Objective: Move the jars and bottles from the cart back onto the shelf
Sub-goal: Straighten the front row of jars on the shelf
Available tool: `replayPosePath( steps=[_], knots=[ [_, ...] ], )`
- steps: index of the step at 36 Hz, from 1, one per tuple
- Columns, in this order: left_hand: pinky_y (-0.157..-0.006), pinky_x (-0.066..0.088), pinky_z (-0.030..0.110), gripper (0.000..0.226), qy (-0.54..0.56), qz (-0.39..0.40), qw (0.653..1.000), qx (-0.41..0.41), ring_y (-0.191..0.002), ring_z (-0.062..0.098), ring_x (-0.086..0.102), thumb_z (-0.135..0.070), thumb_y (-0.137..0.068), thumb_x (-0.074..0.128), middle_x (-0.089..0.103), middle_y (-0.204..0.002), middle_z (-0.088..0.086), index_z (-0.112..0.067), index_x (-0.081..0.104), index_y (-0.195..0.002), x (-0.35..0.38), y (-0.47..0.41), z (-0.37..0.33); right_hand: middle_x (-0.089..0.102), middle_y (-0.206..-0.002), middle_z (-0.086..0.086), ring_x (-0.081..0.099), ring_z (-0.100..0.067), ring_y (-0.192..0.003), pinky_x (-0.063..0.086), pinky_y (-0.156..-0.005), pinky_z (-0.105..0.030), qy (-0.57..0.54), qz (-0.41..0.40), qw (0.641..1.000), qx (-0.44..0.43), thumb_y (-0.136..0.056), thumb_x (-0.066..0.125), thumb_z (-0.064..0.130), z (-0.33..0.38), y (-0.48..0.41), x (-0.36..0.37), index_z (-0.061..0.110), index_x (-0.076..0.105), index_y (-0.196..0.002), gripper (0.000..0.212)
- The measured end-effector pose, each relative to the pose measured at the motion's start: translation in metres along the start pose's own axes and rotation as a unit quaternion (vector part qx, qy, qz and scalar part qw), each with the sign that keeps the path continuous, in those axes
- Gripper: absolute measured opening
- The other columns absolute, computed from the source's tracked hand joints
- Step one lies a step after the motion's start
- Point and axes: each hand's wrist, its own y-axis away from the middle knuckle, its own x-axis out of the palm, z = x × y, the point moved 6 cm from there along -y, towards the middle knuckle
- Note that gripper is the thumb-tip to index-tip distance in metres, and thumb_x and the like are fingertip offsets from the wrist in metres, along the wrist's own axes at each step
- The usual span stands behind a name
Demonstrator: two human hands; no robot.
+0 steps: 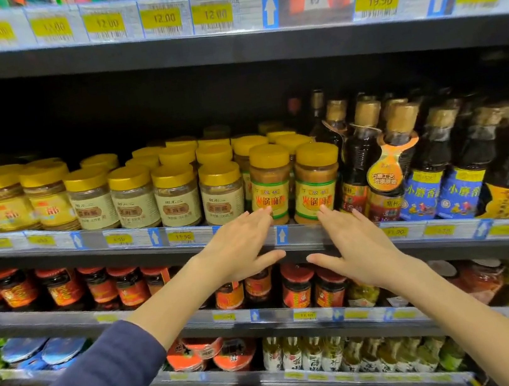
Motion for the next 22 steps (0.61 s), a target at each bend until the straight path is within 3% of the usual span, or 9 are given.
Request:
replayPosePath(
  steps=[7,15,22],
  knots=[
    [-0.119,0.010,0.031,0.072,-0.028,-0.014,0.999,-0.005,-0.145,0.016,0.015,-0.057,-0.093,0.030,0.013,-0.158,0.005,-0.014,0.016,-0.149,0.004,0.016,0.015,0.008,-0.159,-0.004,0.010,-0.018,-0.146,0.007,-0.119,-0.037,0.000,-0.018,0.998,-0.056,-0.088,0.037,0.062,0.018,-0.001,-0.014,0.014,0.005,-0.150,0.085],
    [-0.113,0.001,0.025,0.077,-0.048,-0.025,0.997,-0.061,-0.145,0.015,0.017,-0.059,-0.088,0.023,0.017,-0.157,0.003,-0.014,0.012,-0.150,-0.007,0.063,0.061,0.010,-0.159,-0.003,0.011,-0.017,-0.145,0.008,-0.119,-0.036,-0.025,-0.030,0.989,-0.143,-0.089,0.041,0.059,0.078,-0.023,-0.019,0.014,0.008,-0.150,0.082],
    [-0.113,0.003,0.027,0.076,-0.073,-0.014,0.995,-0.068,-0.143,0.016,0.022,-0.060,-0.088,0.021,0.025,-0.155,0.004,-0.015,0.017,-0.149,-0.012,0.089,0.114,0.010,-0.159,-0.001,0.010,-0.018,-0.146,0.005,-0.119,-0.036,-0.035,-0.020,0.989,-0.145,-0.089,0.039,0.059,0.123,-0.048,-0.013,0.015,0.005,-0.150,0.082]
  ],
)
